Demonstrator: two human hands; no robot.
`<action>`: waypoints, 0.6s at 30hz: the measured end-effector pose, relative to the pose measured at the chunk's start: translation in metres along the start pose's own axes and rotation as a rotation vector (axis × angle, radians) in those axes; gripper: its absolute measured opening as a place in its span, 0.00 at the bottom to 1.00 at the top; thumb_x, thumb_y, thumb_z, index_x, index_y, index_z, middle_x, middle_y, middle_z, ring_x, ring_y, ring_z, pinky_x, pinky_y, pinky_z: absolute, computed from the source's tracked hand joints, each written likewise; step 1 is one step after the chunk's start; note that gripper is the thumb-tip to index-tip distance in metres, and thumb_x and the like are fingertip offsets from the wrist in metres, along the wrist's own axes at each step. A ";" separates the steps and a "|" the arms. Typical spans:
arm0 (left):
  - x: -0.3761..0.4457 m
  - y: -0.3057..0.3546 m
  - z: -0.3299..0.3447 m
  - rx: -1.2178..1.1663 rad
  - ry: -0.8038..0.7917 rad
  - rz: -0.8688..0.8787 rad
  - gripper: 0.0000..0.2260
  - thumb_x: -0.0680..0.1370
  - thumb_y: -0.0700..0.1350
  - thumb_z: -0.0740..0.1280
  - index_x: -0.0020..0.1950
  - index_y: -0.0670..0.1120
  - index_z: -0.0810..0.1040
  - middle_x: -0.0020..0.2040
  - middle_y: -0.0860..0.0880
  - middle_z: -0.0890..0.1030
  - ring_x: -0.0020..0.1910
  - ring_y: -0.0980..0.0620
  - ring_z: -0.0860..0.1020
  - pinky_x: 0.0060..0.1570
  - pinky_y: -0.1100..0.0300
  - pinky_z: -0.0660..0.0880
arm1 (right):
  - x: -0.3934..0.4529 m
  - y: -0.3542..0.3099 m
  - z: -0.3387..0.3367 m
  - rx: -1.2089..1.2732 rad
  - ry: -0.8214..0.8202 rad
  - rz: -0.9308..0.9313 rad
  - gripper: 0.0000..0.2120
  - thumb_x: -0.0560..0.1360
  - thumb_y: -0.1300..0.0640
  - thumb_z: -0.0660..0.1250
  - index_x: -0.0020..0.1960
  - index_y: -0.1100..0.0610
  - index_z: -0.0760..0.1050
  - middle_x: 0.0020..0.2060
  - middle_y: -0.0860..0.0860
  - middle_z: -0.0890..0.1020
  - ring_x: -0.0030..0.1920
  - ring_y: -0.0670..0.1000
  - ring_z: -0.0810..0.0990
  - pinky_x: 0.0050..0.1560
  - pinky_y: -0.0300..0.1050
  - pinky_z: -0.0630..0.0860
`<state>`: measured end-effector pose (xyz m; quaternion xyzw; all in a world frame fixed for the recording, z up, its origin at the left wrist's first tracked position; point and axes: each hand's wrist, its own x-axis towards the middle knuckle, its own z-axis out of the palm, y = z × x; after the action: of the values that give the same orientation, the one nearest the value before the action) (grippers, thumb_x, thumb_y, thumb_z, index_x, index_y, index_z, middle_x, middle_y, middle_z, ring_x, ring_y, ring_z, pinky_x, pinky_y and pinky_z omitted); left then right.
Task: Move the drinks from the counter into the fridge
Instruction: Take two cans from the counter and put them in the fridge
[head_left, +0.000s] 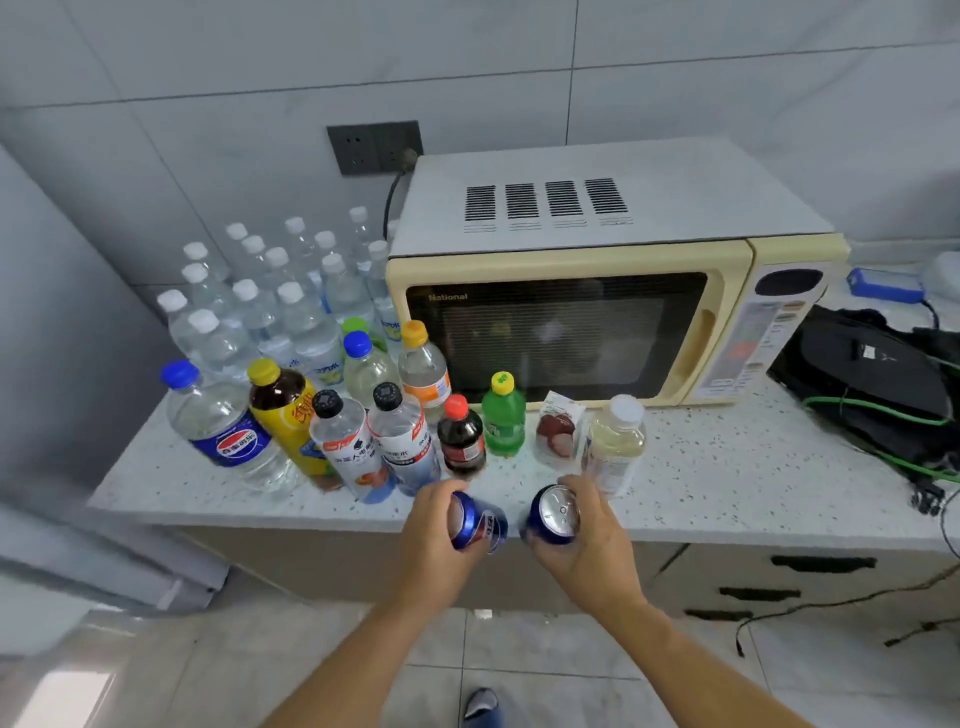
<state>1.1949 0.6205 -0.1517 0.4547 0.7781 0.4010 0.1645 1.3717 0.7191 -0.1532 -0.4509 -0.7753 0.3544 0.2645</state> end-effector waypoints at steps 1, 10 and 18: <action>-0.014 -0.003 -0.005 -0.121 0.034 -0.113 0.31 0.64 0.40 0.81 0.59 0.60 0.71 0.55 0.57 0.73 0.53 0.54 0.77 0.46 0.70 0.75 | -0.009 0.000 0.000 0.074 -0.006 0.030 0.31 0.65 0.50 0.80 0.62 0.44 0.68 0.53 0.38 0.77 0.50 0.42 0.78 0.47 0.34 0.75; -0.170 -0.050 -0.092 -0.643 0.479 -0.749 0.29 0.65 0.41 0.81 0.61 0.57 0.73 0.51 0.48 0.83 0.41 0.55 0.85 0.40 0.63 0.78 | -0.081 -0.045 0.055 0.674 -0.291 0.375 0.37 0.55 0.47 0.84 0.60 0.41 0.72 0.52 0.44 0.81 0.49 0.46 0.84 0.46 0.43 0.82; -0.297 -0.085 -0.183 -1.482 0.760 -0.848 0.20 0.71 0.53 0.68 0.53 0.39 0.84 0.46 0.43 0.86 0.41 0.47 0.86 0.37 0.54 0.83 | -0.153 -0.153 0.154 0.933 -0.813 0.565 0.31 0.61 0.49 0.78 0.60 0.61 0.79 0.46 0.59 0.84 0.43 0.55 0.83 0.42 0.49 0.81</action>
<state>1.1905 0.2617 -0.1352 -0.2497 0.4262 0.8233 0.2798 1.2503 0.4833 -0.1399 -0.3058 -0.4314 0.8486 0.0163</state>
